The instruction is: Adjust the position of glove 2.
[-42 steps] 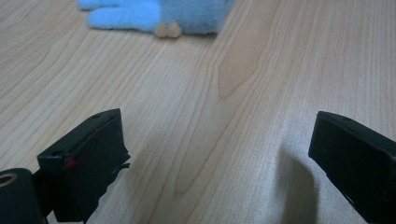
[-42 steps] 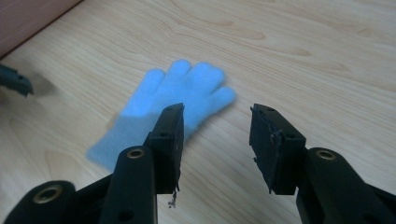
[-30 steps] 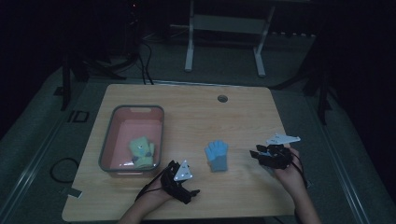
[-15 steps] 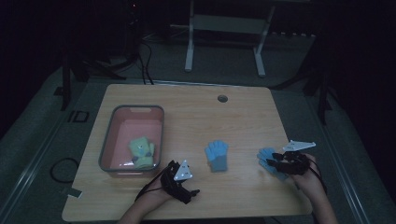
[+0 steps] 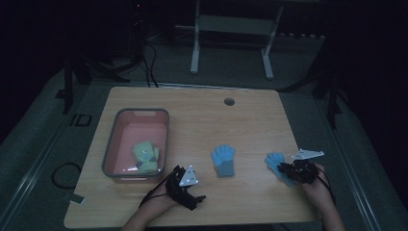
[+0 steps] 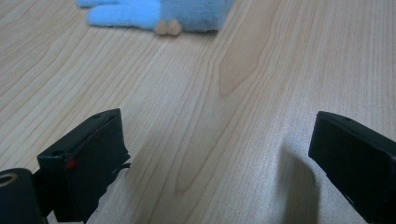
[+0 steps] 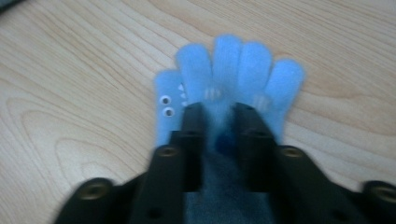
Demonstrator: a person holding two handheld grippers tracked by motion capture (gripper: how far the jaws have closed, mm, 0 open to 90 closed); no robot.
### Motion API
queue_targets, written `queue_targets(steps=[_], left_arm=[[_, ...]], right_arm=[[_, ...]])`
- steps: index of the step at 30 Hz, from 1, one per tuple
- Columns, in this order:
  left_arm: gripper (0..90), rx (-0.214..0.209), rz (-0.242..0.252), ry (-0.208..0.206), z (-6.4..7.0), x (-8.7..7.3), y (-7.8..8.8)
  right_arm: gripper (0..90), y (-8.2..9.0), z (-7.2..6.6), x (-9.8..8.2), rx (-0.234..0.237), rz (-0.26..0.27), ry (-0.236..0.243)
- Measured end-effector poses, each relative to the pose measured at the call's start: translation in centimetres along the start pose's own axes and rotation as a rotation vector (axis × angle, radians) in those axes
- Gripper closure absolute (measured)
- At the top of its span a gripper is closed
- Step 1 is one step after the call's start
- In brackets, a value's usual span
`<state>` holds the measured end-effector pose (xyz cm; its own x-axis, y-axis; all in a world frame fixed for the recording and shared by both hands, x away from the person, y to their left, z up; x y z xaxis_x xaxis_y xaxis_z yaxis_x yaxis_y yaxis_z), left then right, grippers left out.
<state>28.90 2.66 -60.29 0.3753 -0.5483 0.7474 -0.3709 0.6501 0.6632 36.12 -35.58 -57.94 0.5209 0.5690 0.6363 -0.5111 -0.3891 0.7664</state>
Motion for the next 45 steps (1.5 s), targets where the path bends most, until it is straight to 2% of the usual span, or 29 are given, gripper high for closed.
queue_targets(steps=[1,2,4,5,7,8,9,10,12,13,14,15,16,17,19,20,21,22,24,25,27,31,33,36,39,43,45], left_arm=[[4.1,0.000,0.000,0.000,0.0,0.0,0.0],[4.1,0.000,-0.002,0.002,0.0,0.0,0.0],[4.1,-0.001,-0.003,0.002,0.0,0.0,0.0],[4.1,0.001,-0.004,-0.001,0.0,0.0,0.0],[4.1,0.002,-0.003,-0.003,0.0,0.0,0.0],[4.1,0.002,-0.003,-0.003,0.0,0.0,0.0],[4.1,0.002,-0.003,-0.002,0.0,0.0,0.0],[4.1,0.002,-0.003,-0.001,0.0,0.0,0.0],[4.1,0.001,-0.002,0.002,-0.1,0.0,0.0],[4.1,0.001,-0.001,0.003,-0.1,0.0,0.0],[4.1,0.002,0.000,0.003,-0.1,0.0,0.0],[4.1,0.002,0.000,0.003,-0.1,0.0,0.0],[4.1,0.001,0.001,0.003,-0.1,0.0,0.0],[4.1,0.002,0.002,0.000,-0.1,0.0,0.0],[4.1,0.003,0.000,0.001,-0.1,0.0,0.0],[4.1,0.003,0.000,0.001,-0.1,0.0,0.0],[4.1,0.003,-0.001,-0.001,-0.1,0.0,0.0],[4.1,0.002,-0.002,0.000,-0.1,0.0,0.0],[4.1,0.001,-0.002,-0.001,-0.1,0.0,0.0],[4.1,0.003,0.000,-0.002,-0.1,0.0,0.0],[4.1,0.003,0.000,-0.003,-0.2,0.0,0.0],[4.1,0.000,0.002,-0.003,-0.1,0.0,0.0],[4.1,-0.002,0.003,-0.002,0.0,0.0,0.0],[4.1,-0.003,0.003,-0.002,0.0,0.0,0.0],[4.1,-0.006,0.004,-0.002,0.0,0.0,0.0],[4.1,-0.007,0.003,-0.004,0.0,0.0,0.0],[4.1,-0.006,0.001,-0.006,0.0,0.0,0.0]], right_arm=[[78.6,0.0,0.0,0.0,0.000,0.000,0.000],[82.2,0.0,-0.2,0.0,-0.013,-0.003,-0.031],[83.2,0.0,-0.2,0.0,-0.021,-0.005,-0.037],[84.4,0.1,-0.4,0.2,-0.045,-0.015,-0.071],[85.0,0.2,-0.7,0.6,-0.079,-0.020,-0.079],[85.0,0.2,-0.7,0.6,-0.079,-0.020,-0.079],[85.1,0.4,-0.8,0.8,-0.096,-0.017,-0.096],[85.2,0.9,-1.1,1.6,-0.111,0.014,-0.142],[85.1,1.6,-1.5,2.5,-0.159,0.037,-0.172],[85.1,1.8,-1.6,2.9,-0.168,0.049,-0.183],[85.1,2.2,-1.9,3.6,-0.205,0.068,-0.197],[85.1,2.2,-1.9,3.6,-0.205,0.068,-0.197],[85.1,2.5,-2.1,4.2,-0.226,0.076,-0.205],[85.1,2.8,-2.5,5.3,-0.229,0.093,-0.233],[85.1,2.8,-2.6,5.8,-0.237,0.100,-0.238],[85.1,3.0,-2.9,6.7,-0.248,0.113,-0.264],[85.1,3.0,-2.9,6.7,-0.248,0.113,-0.264],[85.1,2.9,-3.3,7.6,-0.266,0.120,-0.276],[85.1,2.7,-3.6,8.0,-0.260,0.127,-0.288],[85.1,2.1,-4.2,8.5,-0.257,0.133,-0.299],[85.1,1.8,-4.4,8.6,-0.261,0.132,-0.298],[85.1,-0.4,-5.8,8.9,-0.241,0.119,-0.326],[85.1,-1.4,-6.3,8.8,-0.254,0.103,-0.322],[85.0,-2.3,-6.6,8.8,-0.237,0.102,-0.350],[84.8,-3.3,-6.5,8.7,-0.269,0.102,-0.363],[83.3,-4.2,-6.3,8.4,-0.288,0.072,-0.354],[78.1,-5.2,-6.2,7.9,-0.284,0.042,-0.354]])
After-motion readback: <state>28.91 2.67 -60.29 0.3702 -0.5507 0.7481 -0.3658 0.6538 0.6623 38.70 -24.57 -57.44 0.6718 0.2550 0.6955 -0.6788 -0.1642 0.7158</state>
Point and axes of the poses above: each handheld gripper's, and its own axes: y roughly backward along the jaws, x roughly out of its top, z roughly to its right, the point moved 5 cm from there along -y, roughly forward along the jaws, and after that the axes turned 6 degrees about y, right-handed, at the moved point
